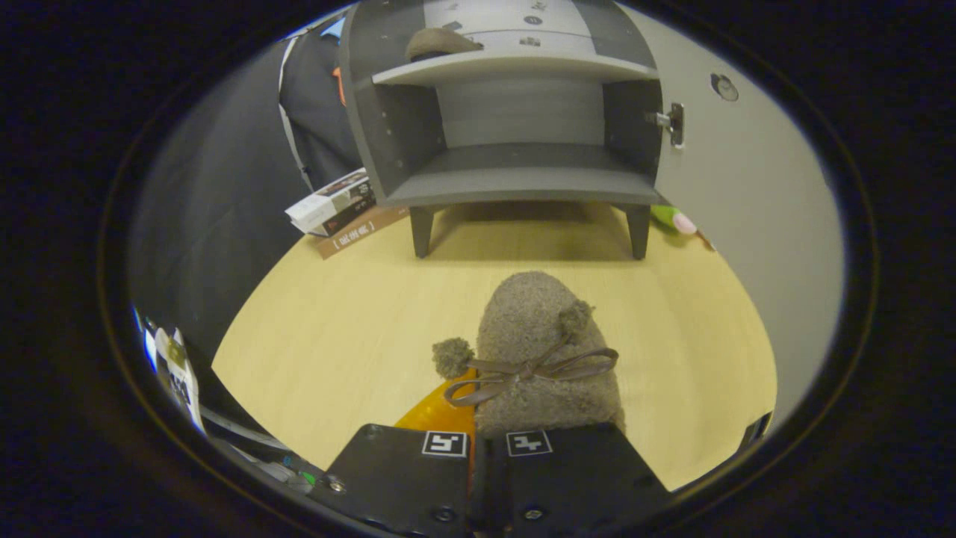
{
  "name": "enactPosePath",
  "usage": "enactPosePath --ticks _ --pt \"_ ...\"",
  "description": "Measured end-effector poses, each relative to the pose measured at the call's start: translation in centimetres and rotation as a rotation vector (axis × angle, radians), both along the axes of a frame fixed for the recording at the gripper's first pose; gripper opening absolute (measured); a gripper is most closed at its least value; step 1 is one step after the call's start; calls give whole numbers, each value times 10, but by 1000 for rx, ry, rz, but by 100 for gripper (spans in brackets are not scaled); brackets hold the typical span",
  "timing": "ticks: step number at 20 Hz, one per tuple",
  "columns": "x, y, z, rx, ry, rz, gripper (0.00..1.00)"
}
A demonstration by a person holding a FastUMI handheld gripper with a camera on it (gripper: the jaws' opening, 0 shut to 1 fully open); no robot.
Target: Open the shoe cabinet door, grab the shoes and put them into the shoe cabinet, then close the shoe cabinet door.
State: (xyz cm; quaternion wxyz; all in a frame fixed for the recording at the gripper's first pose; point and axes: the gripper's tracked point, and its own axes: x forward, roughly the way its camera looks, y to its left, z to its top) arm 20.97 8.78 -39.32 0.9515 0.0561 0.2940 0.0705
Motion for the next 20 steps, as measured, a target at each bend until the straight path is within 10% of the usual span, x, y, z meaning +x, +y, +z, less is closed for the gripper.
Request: enactPosePath --ticks 11,20 --pt "-5 -15 190 -9 -293 -43 6" --pt "70 -18 328 -63 -458 -57 6"
